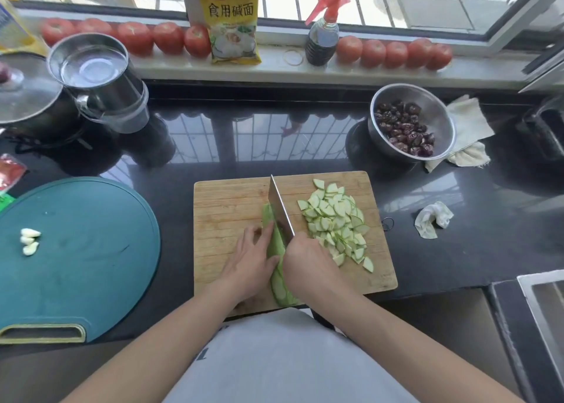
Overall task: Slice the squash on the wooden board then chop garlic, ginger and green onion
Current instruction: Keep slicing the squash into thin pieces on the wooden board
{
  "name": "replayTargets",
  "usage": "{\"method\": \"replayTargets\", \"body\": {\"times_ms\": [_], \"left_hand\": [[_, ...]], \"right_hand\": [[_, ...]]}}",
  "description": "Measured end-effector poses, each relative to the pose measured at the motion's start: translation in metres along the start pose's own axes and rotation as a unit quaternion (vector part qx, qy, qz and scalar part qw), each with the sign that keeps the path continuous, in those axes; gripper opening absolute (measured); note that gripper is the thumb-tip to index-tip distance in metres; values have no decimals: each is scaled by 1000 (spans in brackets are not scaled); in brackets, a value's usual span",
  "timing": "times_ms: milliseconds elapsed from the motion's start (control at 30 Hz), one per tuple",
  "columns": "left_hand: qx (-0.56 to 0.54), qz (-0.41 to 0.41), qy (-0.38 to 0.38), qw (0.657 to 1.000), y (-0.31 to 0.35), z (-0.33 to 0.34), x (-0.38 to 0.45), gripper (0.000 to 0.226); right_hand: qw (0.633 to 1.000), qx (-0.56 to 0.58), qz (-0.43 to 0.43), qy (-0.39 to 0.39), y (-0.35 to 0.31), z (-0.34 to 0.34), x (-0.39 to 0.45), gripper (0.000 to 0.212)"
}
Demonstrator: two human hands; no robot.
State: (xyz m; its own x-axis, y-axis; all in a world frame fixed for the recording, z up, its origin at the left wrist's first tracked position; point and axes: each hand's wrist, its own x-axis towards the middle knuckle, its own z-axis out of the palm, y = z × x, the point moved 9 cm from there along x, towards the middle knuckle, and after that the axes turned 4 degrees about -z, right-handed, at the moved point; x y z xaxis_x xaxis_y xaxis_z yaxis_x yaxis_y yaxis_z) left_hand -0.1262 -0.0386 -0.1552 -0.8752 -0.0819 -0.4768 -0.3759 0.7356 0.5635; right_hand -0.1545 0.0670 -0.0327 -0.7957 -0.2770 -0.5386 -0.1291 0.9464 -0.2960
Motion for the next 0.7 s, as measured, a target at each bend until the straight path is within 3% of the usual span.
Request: {"method": "replayTargets", "body": {"times_ms": [367, 533, 700], "left_hand": [[60, -8, -70, 996, 10, 8, 1, 106], [71, -23, -64, 995, 12, 7, 1, 86], [58, 0, -62, 996, 12, 6, 4, 85]], "right_hand": [[999, 17, 46, 5, 3, 13, -2, 28], [999, 5, 46, 8, 9, 20, -28, 23], [998, -5, 66, 15, 6, 25, -31, 22]]}}
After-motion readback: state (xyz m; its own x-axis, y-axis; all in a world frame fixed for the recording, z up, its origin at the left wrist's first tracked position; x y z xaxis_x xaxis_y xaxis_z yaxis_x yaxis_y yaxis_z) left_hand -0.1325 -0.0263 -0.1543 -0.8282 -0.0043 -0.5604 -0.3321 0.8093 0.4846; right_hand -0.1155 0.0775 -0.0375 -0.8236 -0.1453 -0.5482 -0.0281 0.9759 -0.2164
